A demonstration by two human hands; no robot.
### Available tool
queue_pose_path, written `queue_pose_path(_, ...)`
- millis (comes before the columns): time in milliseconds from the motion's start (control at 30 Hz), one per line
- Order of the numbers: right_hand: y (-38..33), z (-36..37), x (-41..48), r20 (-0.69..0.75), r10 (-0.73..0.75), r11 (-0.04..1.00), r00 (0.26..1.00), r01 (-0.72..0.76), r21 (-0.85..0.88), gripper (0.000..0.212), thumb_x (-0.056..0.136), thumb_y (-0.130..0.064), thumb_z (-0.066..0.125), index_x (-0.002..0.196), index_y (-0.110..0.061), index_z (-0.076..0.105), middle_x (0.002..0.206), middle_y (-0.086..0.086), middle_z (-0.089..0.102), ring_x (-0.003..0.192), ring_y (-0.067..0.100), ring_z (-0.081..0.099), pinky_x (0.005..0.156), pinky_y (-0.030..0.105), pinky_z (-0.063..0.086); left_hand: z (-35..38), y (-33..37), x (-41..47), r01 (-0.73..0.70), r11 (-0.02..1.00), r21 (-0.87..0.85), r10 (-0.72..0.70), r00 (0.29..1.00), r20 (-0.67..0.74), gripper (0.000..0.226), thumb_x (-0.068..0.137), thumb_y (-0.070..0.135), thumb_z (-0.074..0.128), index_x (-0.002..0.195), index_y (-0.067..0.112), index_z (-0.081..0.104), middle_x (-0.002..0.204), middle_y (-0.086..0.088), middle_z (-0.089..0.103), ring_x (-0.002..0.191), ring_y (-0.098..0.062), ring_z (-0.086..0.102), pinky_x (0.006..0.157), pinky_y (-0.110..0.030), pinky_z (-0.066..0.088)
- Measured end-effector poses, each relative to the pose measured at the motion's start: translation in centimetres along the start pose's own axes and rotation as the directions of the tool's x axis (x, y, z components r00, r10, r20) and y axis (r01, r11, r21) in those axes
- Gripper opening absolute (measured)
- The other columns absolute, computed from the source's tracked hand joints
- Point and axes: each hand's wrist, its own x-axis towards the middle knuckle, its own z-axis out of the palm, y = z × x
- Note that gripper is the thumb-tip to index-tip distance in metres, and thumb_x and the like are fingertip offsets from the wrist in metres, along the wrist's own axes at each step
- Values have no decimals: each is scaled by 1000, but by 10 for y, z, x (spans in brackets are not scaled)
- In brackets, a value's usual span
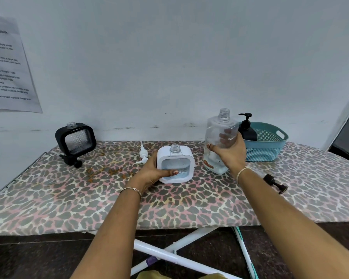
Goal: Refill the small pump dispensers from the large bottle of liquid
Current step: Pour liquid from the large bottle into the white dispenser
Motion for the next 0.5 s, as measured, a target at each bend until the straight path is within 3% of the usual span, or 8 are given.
queue_pose_path(167,10,3,-16,-150,9,999,989,-15,-43,82,56,-30,91,125,-17,47,123,5,59,112,21,56,100,33,45,2,-1,-2,-4,998,68,7,999,-43,82,69,10,82,137,22,38,122,3,58,108,-11,56,82,-15,47)
queue_pose_path(333,12,3,-23,-121,32,996,992,-43,-82,85,61,-26,90,130,-12,41,128,8,57,117,24,55,102,33,44,6,-4,-5,-14,995,94,28,990,-139,89,62,17,88,138,21,42,126,2,59,115,-15,57,97,-31,48)
queue_pose_path(500,22,0,-41,-118,46,991,992,-61,-123,88,62,-24,89,132,-10,38,132,8,52,121,23,51,100,25,38,13,-1,-17,6,991,137,27,970,-240,89,64,16,87,140,17,39,128,-2,57,116,-18,55,101,-37,46)
